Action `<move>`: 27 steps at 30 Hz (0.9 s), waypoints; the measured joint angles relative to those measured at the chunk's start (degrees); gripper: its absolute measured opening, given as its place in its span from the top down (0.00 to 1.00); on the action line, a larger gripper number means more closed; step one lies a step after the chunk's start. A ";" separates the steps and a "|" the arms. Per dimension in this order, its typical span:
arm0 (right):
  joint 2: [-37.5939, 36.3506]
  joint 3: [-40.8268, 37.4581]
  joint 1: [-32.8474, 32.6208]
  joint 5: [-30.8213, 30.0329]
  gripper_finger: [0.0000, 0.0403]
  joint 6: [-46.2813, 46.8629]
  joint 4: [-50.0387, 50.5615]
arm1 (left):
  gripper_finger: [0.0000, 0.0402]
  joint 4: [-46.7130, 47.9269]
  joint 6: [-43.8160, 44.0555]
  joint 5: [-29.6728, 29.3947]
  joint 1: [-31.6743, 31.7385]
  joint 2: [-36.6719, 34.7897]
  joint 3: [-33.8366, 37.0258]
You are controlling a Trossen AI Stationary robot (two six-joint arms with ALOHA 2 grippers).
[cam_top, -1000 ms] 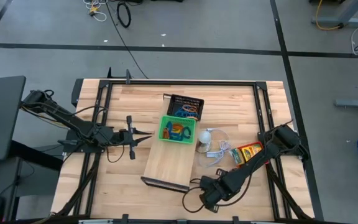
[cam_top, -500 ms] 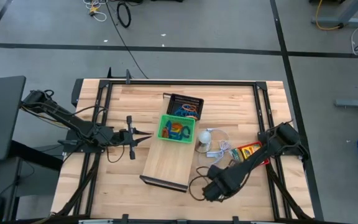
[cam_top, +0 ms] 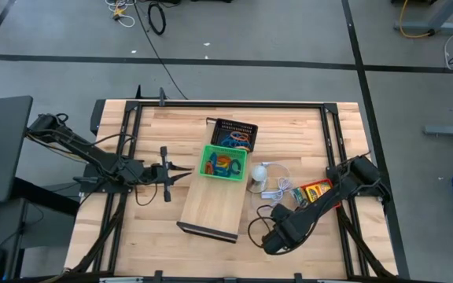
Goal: Pick & Place Office Desk Supplies
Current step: Put the red bin on the shelf
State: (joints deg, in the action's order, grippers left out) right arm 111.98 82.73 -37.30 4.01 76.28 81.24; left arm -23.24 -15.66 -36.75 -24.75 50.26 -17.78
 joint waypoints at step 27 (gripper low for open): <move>0.00 -7.05 1.27 0.55 0.55 -2.39 -0.61 | 0.88 -0.04 0.04 2.43 0.00 0.02 0.00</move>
State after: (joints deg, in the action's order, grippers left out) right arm 111.98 75.68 -36.02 4.56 73.89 80.64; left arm -23.29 -15.62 -34.33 -24.75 50.28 -17.78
